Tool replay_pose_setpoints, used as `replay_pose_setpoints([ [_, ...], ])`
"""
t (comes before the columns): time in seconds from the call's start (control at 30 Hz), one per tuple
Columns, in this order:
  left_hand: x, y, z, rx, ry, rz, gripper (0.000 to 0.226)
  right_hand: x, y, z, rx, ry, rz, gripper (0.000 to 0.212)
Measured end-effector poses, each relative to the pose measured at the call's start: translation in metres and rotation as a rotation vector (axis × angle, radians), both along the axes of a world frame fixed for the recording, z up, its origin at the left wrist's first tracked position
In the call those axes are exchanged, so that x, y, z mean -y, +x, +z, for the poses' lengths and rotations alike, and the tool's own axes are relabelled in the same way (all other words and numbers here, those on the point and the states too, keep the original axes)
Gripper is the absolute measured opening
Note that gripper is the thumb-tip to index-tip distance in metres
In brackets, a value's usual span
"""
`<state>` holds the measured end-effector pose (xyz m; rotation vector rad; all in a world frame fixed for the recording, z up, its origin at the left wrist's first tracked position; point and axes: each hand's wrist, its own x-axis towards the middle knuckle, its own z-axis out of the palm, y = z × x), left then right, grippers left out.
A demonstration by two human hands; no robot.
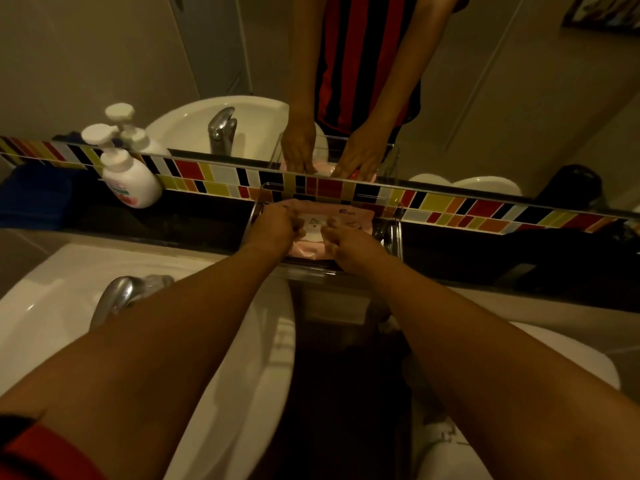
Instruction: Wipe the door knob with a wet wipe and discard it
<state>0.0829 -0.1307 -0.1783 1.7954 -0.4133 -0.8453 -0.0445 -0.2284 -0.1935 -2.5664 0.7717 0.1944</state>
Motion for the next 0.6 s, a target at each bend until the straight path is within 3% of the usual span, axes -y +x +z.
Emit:
replay_pose_setpoints([
  [0.13, -0.001, -0.005, 0.006, 0.110, 0.105, -0.046, 0.031, -0.003, -0.001, 0.013, -0.049, -0.058, 0.065, 0.038],
  [0.27, -0.017, -0.007, 0.019, 0.367, 0.253, -0.208, 0.032, -0.016, -0.003, 0.031, -0.077, -0.242, 0.118, 0.035],
  [0.37, -0.040, -0.003, 0.044, 0.689, 0.342, -0.271, 0.034, -0.029, -0.005, 0.049, -0.024, -0.272, 0.066, 0.046],
  [0.5, -0.092, 0.006, 0.089, 0.909, 0.408, -0.336, 0.034, -0.053, -0.001, 0.084, 0.074, -0.272, 0.081, 0.049],
  [0.6, -0.141, 0.022, 0.125, 0.974, 0.563, -0.347, 0.034, -0.076, 0.010, 0.117, 0.160, -0.273, 0.141, 0.050],
])
